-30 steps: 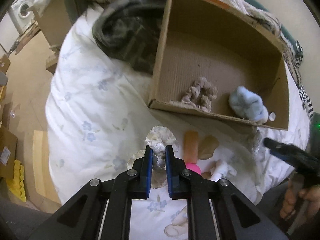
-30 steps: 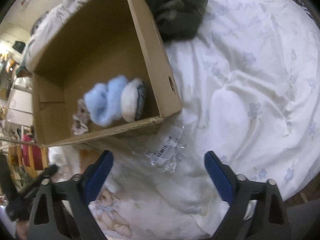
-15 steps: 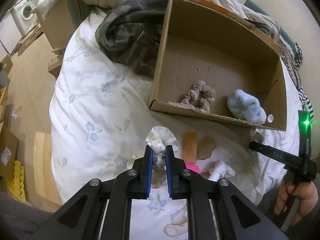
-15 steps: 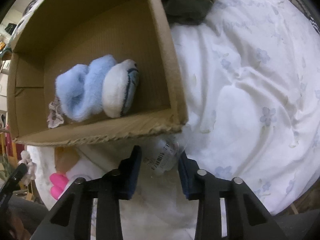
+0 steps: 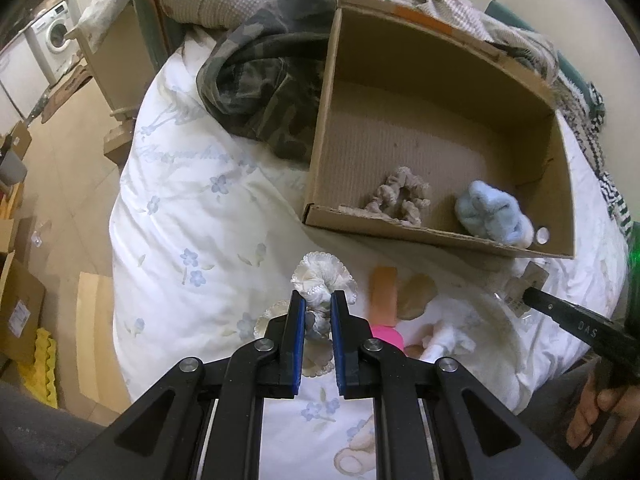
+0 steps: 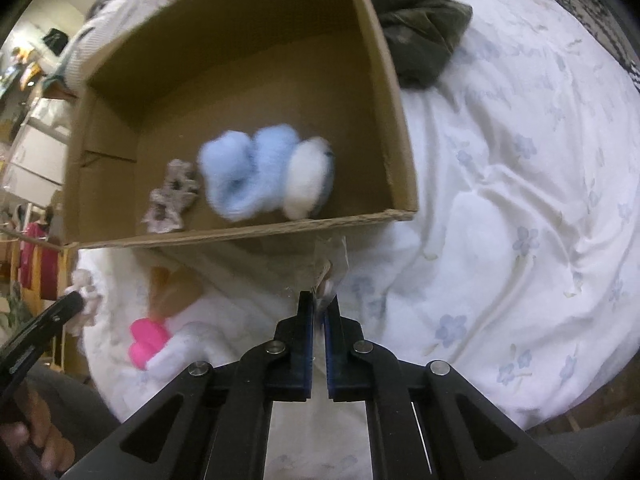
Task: Organize soft objects
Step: 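Grasp the clear plastic bag with the right tool while the left tool holds the scrunchie, then lower scrunchie and plastic bag into the box and open both tools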
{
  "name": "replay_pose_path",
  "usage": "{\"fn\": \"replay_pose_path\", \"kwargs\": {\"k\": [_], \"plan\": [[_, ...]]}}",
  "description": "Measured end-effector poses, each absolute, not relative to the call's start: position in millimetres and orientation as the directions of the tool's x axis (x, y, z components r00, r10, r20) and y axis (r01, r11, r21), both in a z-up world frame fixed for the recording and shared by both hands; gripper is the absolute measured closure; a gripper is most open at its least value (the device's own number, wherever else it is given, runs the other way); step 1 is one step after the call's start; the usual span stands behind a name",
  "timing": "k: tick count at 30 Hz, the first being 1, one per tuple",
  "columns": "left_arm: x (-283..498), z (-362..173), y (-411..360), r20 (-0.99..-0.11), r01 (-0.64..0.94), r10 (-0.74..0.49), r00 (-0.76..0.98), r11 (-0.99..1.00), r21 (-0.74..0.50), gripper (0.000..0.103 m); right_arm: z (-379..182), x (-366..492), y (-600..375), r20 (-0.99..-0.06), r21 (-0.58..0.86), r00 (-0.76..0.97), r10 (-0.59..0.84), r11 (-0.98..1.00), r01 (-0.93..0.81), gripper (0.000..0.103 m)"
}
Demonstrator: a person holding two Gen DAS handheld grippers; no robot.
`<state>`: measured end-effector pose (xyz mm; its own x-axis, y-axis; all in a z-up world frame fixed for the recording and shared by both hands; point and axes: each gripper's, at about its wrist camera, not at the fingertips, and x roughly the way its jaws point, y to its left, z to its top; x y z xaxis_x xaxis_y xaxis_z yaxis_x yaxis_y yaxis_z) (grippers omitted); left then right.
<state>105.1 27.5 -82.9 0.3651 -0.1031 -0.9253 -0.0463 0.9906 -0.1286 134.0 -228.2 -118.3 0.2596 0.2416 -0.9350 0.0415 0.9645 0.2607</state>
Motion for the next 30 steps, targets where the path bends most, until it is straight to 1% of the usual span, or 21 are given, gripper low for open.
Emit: {"fn": "replay_pose_path", "kwargs": {"k": [8,15,23,26,30], "plan": [[96,-60,34,-0.891,-0.057,-0.116,0.439,0.986,-0.156,0.092,-82,121,-226,-0.881,0.334,0.343,0.326,0.942,-0.037,0.097],[93,-24,35,-0.837,-0.039,-0.131,0.531,0.983,-0.178,0.092,-31,107,-227,-0.798,0.401,0.437,0.415,0.907,-0.128,0.097],[103,12,27,-0.784,0.035,-0.122,0.609,0.991,-0.128,0.092,3,119,-220,-0.764,0.382,0.486,0.425,0.904,-0.19,0.097],[112,16,26,-0.776,0.049,-0.115,0.62,0.993,-0.108,0.092,4,126,-220,-0.759,0.365,0.501,0.417,0.909,-0.202,0.097],[129,14,23,-0.779,0.064,-0.134,0.613,0.991,-0.12,0.092,2,136,-221,-0.756,0.343,0.521,0.395,0.918,-0.199,0.097]]}}
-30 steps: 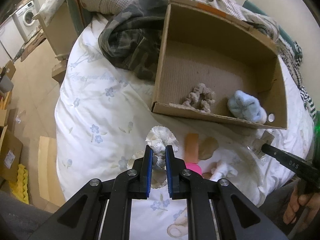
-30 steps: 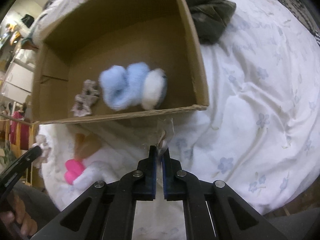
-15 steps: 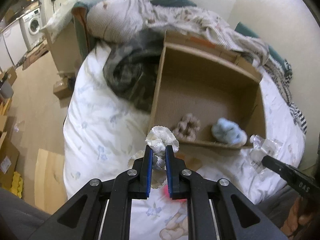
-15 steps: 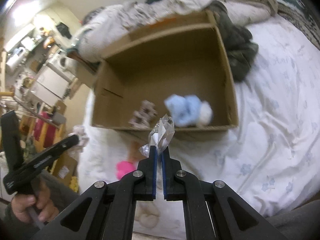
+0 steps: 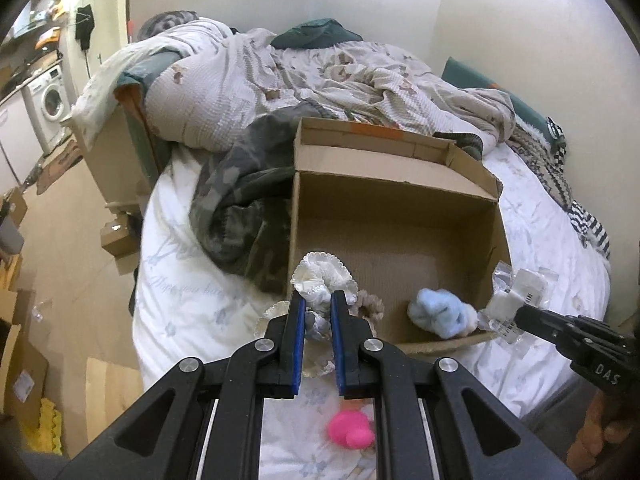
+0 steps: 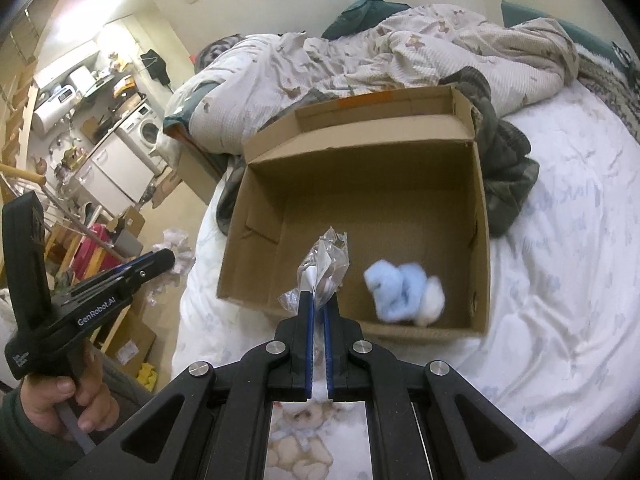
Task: Organize soft objects
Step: 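Lower scrunchie and plastic bag into the box and open both tools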
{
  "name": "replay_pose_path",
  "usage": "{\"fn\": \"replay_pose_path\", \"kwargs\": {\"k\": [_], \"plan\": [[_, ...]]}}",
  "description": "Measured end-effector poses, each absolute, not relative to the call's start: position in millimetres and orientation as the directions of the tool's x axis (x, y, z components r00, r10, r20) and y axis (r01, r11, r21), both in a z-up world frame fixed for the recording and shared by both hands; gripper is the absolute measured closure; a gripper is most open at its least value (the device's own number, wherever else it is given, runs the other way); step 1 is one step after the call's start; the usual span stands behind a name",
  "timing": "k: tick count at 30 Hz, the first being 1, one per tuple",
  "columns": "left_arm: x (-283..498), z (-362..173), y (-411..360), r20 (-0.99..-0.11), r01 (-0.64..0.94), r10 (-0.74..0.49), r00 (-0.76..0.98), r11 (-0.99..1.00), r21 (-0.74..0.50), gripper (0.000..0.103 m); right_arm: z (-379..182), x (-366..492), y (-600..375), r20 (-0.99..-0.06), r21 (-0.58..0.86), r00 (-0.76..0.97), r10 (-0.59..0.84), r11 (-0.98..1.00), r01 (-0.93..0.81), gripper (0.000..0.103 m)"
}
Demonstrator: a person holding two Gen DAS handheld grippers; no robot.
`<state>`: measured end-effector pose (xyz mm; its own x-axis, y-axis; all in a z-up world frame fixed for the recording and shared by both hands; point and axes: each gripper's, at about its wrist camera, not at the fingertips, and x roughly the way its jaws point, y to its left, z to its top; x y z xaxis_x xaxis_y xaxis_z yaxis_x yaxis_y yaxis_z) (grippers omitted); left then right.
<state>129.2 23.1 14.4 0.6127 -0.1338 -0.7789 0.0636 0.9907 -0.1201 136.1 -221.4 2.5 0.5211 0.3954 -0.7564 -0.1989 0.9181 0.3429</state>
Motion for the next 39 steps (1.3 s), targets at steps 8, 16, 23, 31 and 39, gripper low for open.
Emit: {"fn": "replay_pose_path", "kwargs": {"k": [8,16,23,31,39], "plan": [[154,-12,5,-0.772,0.11,-0.17,0.613,0.985,-0.129,0.092,-21,157,-229,-0.755,0.347,0.536,0.377,0.924,-0.161,0.097],[169,-42,5,-0.793,0.079,-0.162,0.587,0.987,-0.143,0.092,-52,167,-227,-0.794,0.336,0.492,0.357,0.932,-0.135,0.097],[173,-55,-3,-0.816,0.082,-0.157,0.556,0.988,-0.134,0.092,-62,174,-230,-0.807,0.334,0.474,0.351,0.934,-0.124,0.097],[176,-66,-11,-0.836,0.097,-0.165,0.524,0.986,-0.134,0.092,-68,178,-226,-0.822,0.324,0.455,0.343,0.938,-0.122,0.097],[173,-67,-16,-0.837,0.114,-0.162,0.523,0.986,-0.12,0.092,-70,180,-227,-0.829,0.324,0.444,0.339,0.939,-0.112,0.097]]}}
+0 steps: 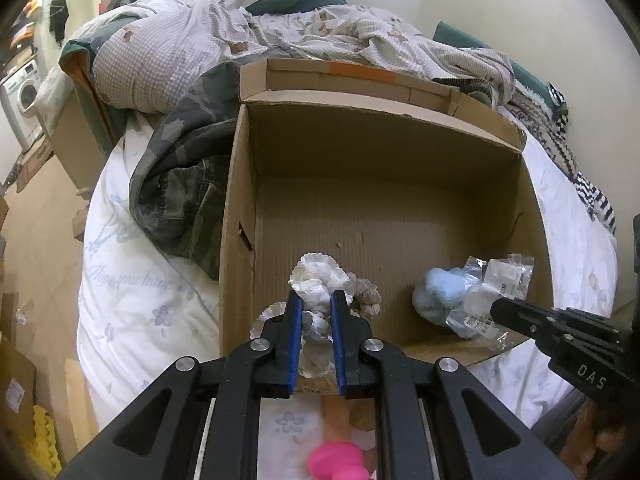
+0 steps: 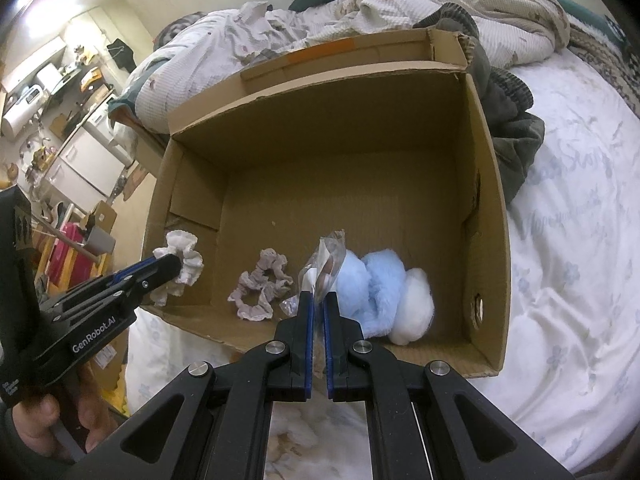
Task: Organize soft objects
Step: 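Lower scrunchie and plastic bag into the box and open both tools, then withdraw both tools from the box toward the pink rubber toy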
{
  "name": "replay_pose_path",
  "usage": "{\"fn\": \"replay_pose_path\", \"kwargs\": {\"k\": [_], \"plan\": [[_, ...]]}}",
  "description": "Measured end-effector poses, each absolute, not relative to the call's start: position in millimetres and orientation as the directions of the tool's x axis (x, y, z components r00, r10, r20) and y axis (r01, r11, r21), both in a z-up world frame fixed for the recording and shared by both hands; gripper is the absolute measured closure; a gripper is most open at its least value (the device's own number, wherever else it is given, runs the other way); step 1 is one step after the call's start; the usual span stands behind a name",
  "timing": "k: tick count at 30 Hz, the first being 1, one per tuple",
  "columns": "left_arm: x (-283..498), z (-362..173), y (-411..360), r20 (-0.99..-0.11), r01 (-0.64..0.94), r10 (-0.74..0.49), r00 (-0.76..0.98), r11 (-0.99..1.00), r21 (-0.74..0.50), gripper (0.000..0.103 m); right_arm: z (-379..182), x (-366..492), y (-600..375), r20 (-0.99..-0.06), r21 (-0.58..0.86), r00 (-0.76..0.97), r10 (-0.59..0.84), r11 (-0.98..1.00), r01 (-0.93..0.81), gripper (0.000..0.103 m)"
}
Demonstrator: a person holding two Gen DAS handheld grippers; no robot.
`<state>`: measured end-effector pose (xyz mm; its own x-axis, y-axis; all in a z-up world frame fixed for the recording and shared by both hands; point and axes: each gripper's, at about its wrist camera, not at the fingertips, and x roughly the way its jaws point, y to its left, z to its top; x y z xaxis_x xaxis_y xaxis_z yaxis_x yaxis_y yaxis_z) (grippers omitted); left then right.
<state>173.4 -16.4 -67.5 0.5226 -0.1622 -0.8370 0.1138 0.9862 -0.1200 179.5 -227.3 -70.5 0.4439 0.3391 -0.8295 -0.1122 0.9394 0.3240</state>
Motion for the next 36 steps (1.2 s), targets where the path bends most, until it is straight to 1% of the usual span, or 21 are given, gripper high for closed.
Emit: {"fn": "replay_pose_path", "kwargs": {"k": [1,4,6,7,8,9,10,11,13,15,16,17,18,19,27,28,29,30,31,36], "plan": [[174,-68,-17,-0.841,0.111,-0.16,0.517,0.987,-0.119,0.088,-71,180,-228,-0.83,0.324,0.444,0.338,0.94,-0.109,0.096],[173,-69,-17,-0.846,0.112,-0.157,0.51,0.987,-0.116,0.086,-71,181,-229,-0.831,0.326,0.442,0.338,0.939,-0.104,0.096],[173,-69,-18,-0.849,0.112,-0.143,0.509,0.989,-0.099,0.081,-72,181,-230,-0.832,0.327,0.441,0.337,0.939,-0.101,0.096],[173,-69,-18,-0.849,0.111,-0.139,0.509,0.989,-0.096,0.073,-72,181,-230,-0.831,0.33,0.441,0.339,0.939,-0.1,0.096],[173,-69,-18,-0.848,0.109,-0.138,0.512,0.989,-0.095,0.062,-72,181,-230,-0.83,0.331,0.442,0.34,0.938,-0.099,0.096],[172,-68,-18,-0.846,0.107,-0.135,0.516,0.99,-0.092,0.055,-71,181,-230,-0.83,0.331,0.444,0.339,0.939,-0.098,0.096],[171,-67,-18,-0.842,0.103,-0.128,0.523,0.991,-0.087,0.043,-71,181,-230,-0.827,0.335,0.446,0.342,0.937,-0.098,0.096],[171,-66,-18,-0.84,0.099,-0.127,0.528,0.991,-0.087,0.039,-71,181,-231,-0.826,0.34,0.445,0.346,0.935,-0.097,0.096],[170,-63,-17,-0.83,0.1,-0.138,0.541,0.99,-0.099,0.039,-72,181,-232,-0.824,0.347,0.445,0.35,0.933,-0.091,0.096],[170,-62,-17,-0.828,0.1,-0.133,0.544,0.991,-0.093,0.039,-72,182,-235,-0.823,0.356,0.446,0.352,0.931,-0.078,0.089],[170,-62,-17,-0.829,0.099,-0.128,0.544,0.991,-0.088,0.039,-72,182,-236,-0.824,0.356,0.448,0.346,0.932,-0.066,0.074],[170,-62,-17,-0.83,0.097,-0.124,0.544,0.992,-0.084,0.039,-71,182,-238,-0.824,0.355,0.453,0.341,0.933,-0.056,0.046],[170,-62,-16,-0.831,0.092,-0.117,0.544,0.993,-0.079,0.039,-71,182,-240,-0.822,0.355,0.461,0.335,0.934,-0.045,0.03],[170,-62,-16,-0.832,0.085,-0.109,0.544,0.994,-0.075,0.039,-70,181,-242,-0.817,0.357,0.473,0.328,0.934,-0.032,0.02],[168,-59,-14,-0.825,0.077,-0.109,0.554,0.994,-0.08,0.039,-67,179,-244,-0.817,0.353,0.48,0.319,0.935,-0.019,0.02],[168,-59,-14,-0.825,0.077,-0.109,0.555,0.994,-0.08,0.039,-66,179,-244,-0.814,0.355,0.485,0.32,0.935,-0.021,0.017],[168,-59,-14,-0.824,0.075,-0.108,0.557,0.994,-0.079,0.039,-65,179,-244,-0.81,0.357,0.491,0.321,0.934,-0.021,0.008],[168,-59,-14,-0.823,0.074,-0.107,0.557,0.994,-0.079,0.039,-64,178,-244,-0.807,0.358,0.496,0.32,0.934,-0.02,0.003],[168,-58,-14,-0.823,0.073,-0.107,0.558,0.994,-0.08,0.039,-63,177,-244,-0.803,0.36,0.502,0.32,0.933,-0.019,0.0],[164,-52,-12,-0.813,0.071,-0.111,0.571,0.994,-0.086,0.039,-60,175,-248,-0.782,0.373,0.533,0.322,0.928,-0.012,0.0]]}}
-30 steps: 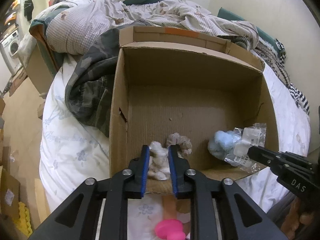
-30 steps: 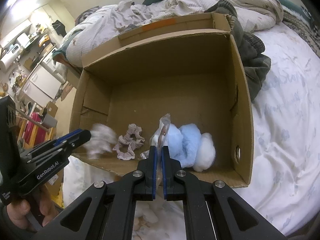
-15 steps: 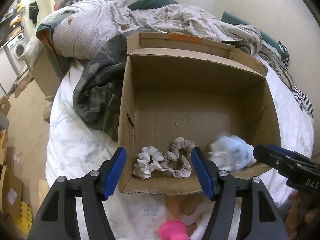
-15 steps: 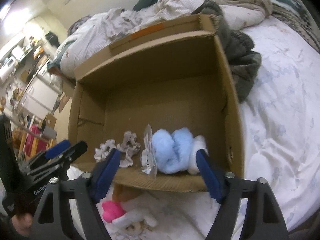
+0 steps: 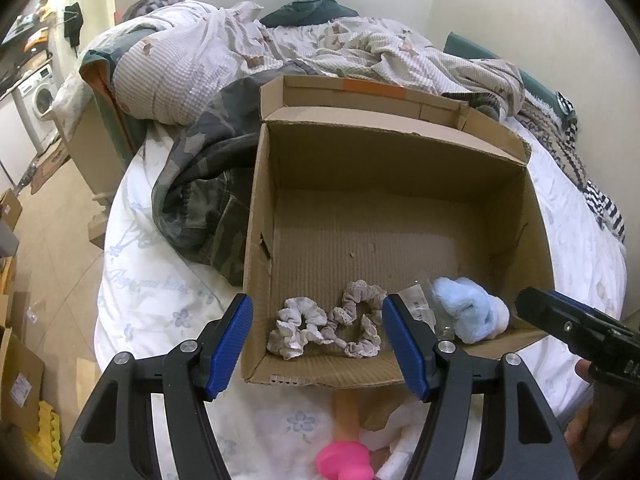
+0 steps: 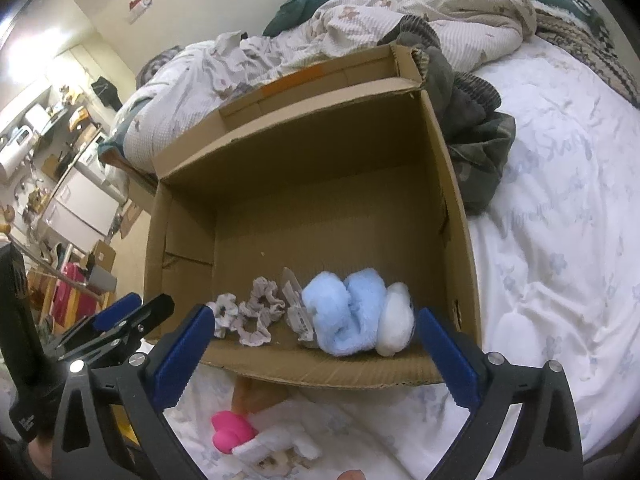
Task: Organize soft objects
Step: 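Withdraw both tools from the box toward the pink rubber toy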
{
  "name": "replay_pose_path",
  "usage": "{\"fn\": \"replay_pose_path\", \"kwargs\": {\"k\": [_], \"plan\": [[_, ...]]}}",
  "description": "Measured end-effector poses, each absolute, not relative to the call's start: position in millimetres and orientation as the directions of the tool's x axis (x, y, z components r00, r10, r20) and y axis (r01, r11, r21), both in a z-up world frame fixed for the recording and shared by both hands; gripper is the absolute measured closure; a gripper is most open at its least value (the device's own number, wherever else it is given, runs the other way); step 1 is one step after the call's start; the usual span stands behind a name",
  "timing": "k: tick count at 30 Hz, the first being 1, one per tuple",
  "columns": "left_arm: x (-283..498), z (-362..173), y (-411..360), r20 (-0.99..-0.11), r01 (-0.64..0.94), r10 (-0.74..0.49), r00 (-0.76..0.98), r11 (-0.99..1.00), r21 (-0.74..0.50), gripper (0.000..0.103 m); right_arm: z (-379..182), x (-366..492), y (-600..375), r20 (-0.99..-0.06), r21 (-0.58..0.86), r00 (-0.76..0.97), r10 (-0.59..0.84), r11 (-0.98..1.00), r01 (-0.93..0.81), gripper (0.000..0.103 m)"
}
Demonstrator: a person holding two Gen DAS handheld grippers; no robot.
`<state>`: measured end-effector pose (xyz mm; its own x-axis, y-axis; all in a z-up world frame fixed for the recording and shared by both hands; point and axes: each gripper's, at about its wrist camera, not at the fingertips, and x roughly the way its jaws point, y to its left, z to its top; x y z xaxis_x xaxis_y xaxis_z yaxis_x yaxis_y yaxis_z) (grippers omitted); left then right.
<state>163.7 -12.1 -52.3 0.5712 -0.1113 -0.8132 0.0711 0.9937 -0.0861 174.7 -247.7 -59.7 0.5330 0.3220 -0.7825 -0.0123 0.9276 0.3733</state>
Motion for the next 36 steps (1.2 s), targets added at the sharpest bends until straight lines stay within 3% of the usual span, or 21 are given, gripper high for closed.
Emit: {"fn": "replay_pose_path", "kwargs": {"k": [22,36], "plan": [[124,-31,9,-0.806,0.03,-0.084,0.586,0.996,-0.082,0.039,-42,151,-242,-0.778,0.337,0.552,0.3,0.941,-0.036,0.0],[91,-45,20,-0.851,-0.022,-0.094,0.517,0.992,-0.123,0.039,-53,121,-249,-0.799,0.376,0.506,0.325,0.927,-0.002,0.0]]}}
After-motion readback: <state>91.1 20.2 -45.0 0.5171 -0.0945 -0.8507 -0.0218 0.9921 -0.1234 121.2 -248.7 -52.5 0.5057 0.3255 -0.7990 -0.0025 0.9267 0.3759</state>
